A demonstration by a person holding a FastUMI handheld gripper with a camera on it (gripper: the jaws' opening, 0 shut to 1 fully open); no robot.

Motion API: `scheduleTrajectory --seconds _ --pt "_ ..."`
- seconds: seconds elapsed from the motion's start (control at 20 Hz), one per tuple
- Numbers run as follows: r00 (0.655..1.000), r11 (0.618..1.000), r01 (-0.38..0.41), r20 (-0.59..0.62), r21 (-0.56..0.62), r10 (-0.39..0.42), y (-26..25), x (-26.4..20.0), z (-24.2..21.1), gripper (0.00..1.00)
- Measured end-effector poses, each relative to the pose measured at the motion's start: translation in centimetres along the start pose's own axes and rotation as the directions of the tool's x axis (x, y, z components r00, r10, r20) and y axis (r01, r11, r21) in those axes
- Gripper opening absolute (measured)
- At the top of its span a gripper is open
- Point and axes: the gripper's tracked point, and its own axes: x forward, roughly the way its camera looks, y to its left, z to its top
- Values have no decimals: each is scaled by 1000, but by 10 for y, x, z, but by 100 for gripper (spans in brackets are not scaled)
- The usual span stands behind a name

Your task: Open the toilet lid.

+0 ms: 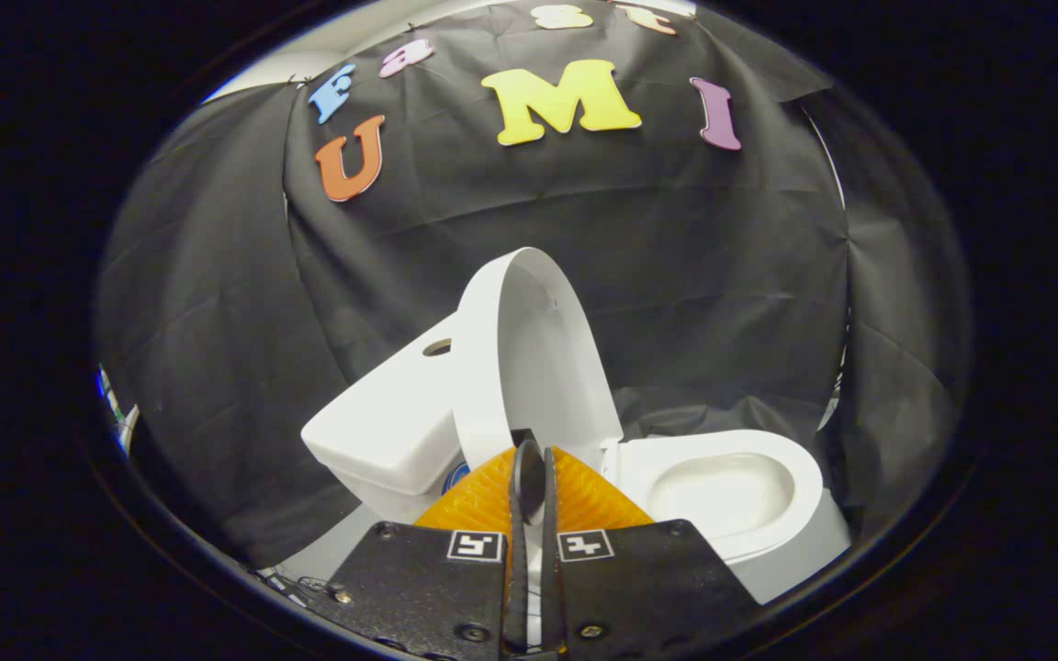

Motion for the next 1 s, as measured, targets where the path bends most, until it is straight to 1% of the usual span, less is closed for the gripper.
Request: scheduleTrajectory --seconds 0.3,0.5,0.6,0.75,0.85,0.9,1.0 --pt "1000 996 25 4 -80 -25 18 4 -7 9" --pt "999 991 52 7 -119 -52 17 3 -8 9" --pt "998 986 59 -1 -158 -60 16 3 -8 9" --pt "999 981 37 -23 -189 -42 13 2 -9 11" --pt "999 985 -20 -34 -170 14 16 -1 -10 18" --pt "998 987 -60 -29 -151 56 21 -4 -6 24" --pt "992 985 -123 16 -120 126 27 -17 6 45"
